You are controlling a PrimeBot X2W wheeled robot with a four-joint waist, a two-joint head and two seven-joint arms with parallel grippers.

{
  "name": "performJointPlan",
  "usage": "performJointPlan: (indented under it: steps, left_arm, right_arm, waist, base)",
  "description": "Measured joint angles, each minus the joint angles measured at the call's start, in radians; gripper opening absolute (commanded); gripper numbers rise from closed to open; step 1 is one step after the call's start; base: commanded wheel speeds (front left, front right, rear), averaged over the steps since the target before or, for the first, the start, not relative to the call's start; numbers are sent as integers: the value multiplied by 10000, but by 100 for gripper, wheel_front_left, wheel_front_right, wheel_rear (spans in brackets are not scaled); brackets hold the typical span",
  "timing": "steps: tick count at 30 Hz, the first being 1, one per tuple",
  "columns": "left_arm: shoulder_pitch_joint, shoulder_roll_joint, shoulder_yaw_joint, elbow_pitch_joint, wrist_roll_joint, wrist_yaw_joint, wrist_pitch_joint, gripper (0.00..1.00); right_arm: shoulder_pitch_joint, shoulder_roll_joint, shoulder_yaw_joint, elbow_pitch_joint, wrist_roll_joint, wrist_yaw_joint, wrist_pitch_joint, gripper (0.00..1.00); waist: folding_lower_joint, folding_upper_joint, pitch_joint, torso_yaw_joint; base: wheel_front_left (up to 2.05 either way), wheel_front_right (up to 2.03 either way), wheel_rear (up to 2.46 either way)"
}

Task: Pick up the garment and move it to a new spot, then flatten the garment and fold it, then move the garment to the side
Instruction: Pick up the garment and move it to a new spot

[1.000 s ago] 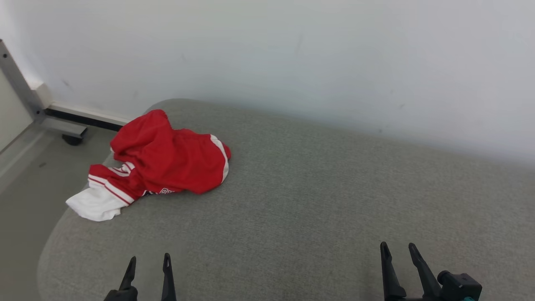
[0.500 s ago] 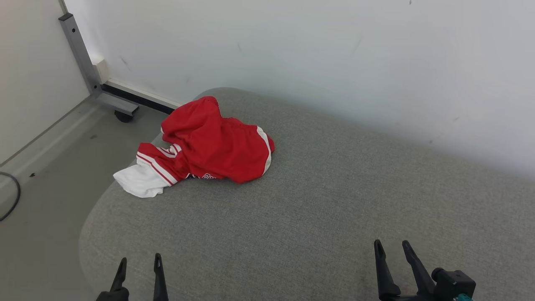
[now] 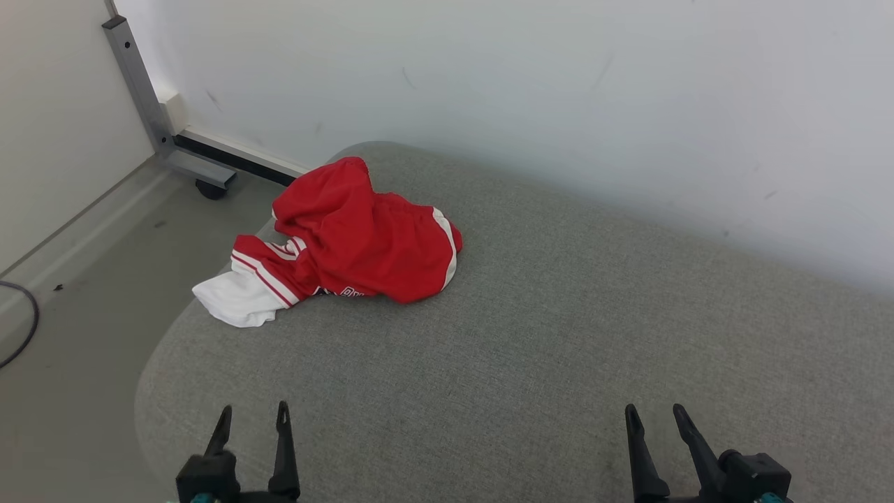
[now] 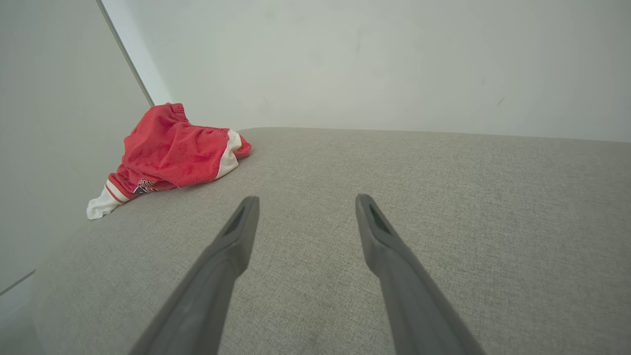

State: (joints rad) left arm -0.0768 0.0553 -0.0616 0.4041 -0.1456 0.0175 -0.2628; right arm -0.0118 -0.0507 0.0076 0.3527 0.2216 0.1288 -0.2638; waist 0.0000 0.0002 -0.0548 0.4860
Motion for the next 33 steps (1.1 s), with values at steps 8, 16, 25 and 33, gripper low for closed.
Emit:
performJointPlan:
  steps: [8, 16, 25, 33]
  left_arm:
    - [-2294, -12, -470, 1657, -79, -376, 685, 100]
    - [-5555, 194, 130, 4017, -1049, -708, 2144, 100]
    - [-7548, 1099, 825, 5877, -1960, -863, 4029, 100]
    - [-8193, 2157, 884, 6650, -1860, -282, 4596, 100]
  right_arm:
    - [191, -2, 15, -12, -487, 0, 10, 100]
    - [173, 8, 234, -825, -1101, 2, 644, 100]
    - [248, 4, 407, -2013, -1542, 2, 1342, 100]
    - [331, -4, 385, -2775, -1626, 2, 1632, 100]
  waist:
    - [0, 0, 78, -72]
    - [0, 0, 558, -876]
    - [1, 0, 1274, -2217]
    - [2, -1, 2081, -3500]
  base:
    - [0, 0, 0]
    - [0, 0, 0]
    - [0, 0, 0]
    - [0, 0, 0]
